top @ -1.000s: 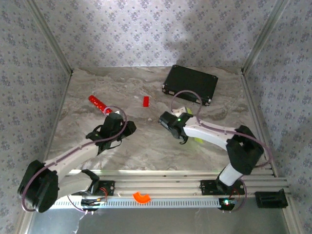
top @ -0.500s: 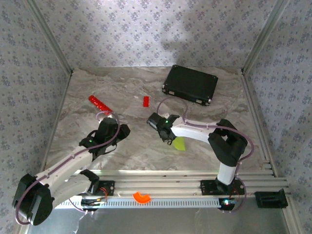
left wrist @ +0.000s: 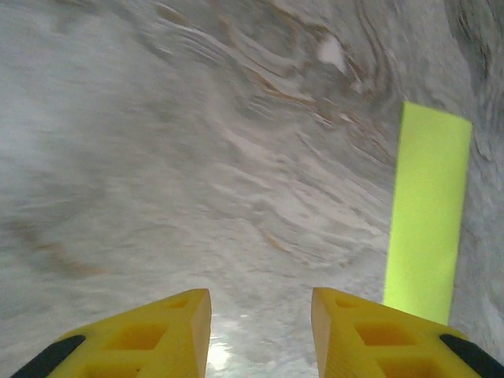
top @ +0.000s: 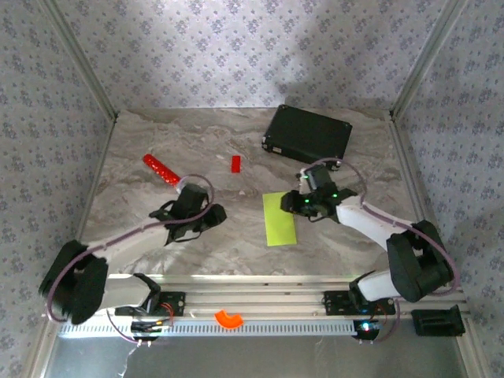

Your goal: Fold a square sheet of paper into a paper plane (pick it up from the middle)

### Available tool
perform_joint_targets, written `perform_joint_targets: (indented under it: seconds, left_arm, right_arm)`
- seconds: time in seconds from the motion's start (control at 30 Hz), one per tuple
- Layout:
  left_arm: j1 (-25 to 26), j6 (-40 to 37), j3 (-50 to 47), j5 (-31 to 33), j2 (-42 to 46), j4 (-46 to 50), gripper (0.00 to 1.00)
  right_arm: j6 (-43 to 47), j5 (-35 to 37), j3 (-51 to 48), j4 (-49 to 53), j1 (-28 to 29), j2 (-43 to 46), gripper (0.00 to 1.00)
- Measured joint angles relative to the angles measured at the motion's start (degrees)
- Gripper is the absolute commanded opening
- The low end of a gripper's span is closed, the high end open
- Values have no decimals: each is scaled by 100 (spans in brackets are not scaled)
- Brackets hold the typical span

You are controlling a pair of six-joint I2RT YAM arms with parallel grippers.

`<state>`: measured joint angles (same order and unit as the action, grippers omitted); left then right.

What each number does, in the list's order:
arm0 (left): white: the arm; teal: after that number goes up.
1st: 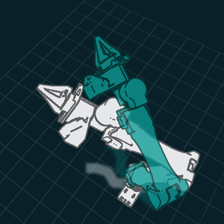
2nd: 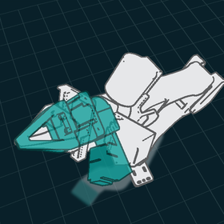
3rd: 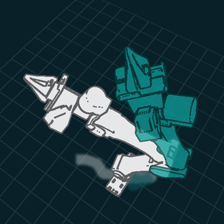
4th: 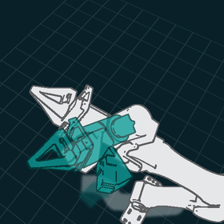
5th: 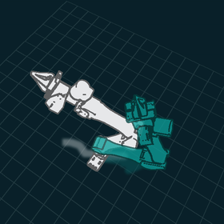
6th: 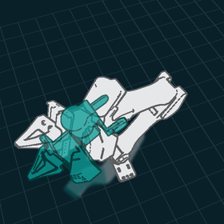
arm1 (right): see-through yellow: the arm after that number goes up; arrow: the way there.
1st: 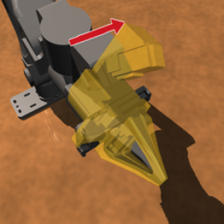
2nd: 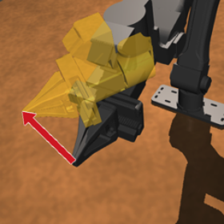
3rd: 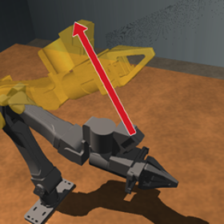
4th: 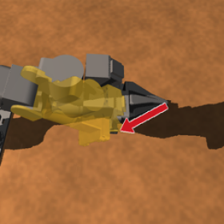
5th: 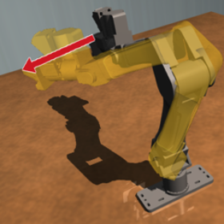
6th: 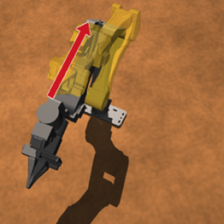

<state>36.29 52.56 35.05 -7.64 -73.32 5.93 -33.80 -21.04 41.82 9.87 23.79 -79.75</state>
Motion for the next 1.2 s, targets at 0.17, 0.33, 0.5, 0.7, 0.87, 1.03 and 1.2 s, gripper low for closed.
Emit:
perform_joint_targets:
  seconds: [0.17, 0.33, 0.5, 0.7, 0.87, 1.03, 1.2]
  left_arm:
    - [459, -98, 756, -498, -1073, -439, 38]
    - [695, -83, 1143, -925, -1880, -793, 38]
    - [739, 7, 1217, -1250, -2299, -1012, 39]
    - [763, 111, 1349, -1539, -2651, -1139, 35]
    - [852, 87, 1735, -1687, -2914, -1102, 32]
    - [955, 50, 1969, -1668, -3075, -1012, 39]
    - [997, 50, 1971, -1556, -3178, -835, 41]
  right_arm:
    - [-98, -861, -463, -195, -789, -168, 8]
    - [-98, -1521, -459, -535, -848, -586, 7]
    - [-140, -1687, -413, -584, -828, -1207, 3]
    - [-133, -1759, -474, -660, -883, -1401, 4]
    - [-138, -1893, -616, -916, -931, -1401, 4]
    - [-138, -1974, -704, -1080, -968, -1401, 4]
    - [-138, -1991, -719, -1117, -992, -1401, 4]
